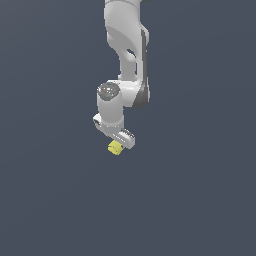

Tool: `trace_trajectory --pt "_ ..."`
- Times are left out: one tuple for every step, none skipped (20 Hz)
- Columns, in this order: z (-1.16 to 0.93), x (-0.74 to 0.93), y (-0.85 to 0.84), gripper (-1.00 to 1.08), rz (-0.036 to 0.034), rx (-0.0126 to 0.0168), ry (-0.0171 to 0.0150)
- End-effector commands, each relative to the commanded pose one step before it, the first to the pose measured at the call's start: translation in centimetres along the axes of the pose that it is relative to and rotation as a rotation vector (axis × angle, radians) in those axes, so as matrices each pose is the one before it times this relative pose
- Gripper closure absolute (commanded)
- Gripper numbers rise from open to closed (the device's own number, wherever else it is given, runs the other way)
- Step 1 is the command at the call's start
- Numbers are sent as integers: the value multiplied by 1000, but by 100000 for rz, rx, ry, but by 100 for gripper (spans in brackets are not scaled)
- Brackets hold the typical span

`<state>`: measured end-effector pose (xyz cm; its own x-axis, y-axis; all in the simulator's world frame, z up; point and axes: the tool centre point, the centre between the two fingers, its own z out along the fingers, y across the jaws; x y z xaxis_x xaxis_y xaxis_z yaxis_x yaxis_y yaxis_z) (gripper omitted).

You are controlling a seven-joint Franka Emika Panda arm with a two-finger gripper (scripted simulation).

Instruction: Pick up the object and move it to a goal position.

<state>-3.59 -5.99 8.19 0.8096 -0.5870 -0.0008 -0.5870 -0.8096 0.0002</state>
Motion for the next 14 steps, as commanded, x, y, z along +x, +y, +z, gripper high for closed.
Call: trace_trajectory --pt "113 -2 -13 -92 -6 16 22" --pt "169 -10 -6 -92 0 0 0" --pt "233 6 27 -92 69 0 6" --pt "302 -19 -9 -92 0 0 0" --pt "365 -4 24 -92 69 -1 6" --pt "429 -8 22 -92 69 -1 6" --pt "494 -32 -14 -92 0 0 0" --pt "548 -2 44 -92 119 -3 11" --pt "533 -12 18 -92 69 -1 6" --pt "468 -23 -17 -92 0 0 0" --pt "393 15 31 -92 97 1 9" --pt "328 -3 -19 -92 0 0 0" --pt "259 6 -20 -92 0 0 0" --pt "187 33 15 -92 68 12 6"
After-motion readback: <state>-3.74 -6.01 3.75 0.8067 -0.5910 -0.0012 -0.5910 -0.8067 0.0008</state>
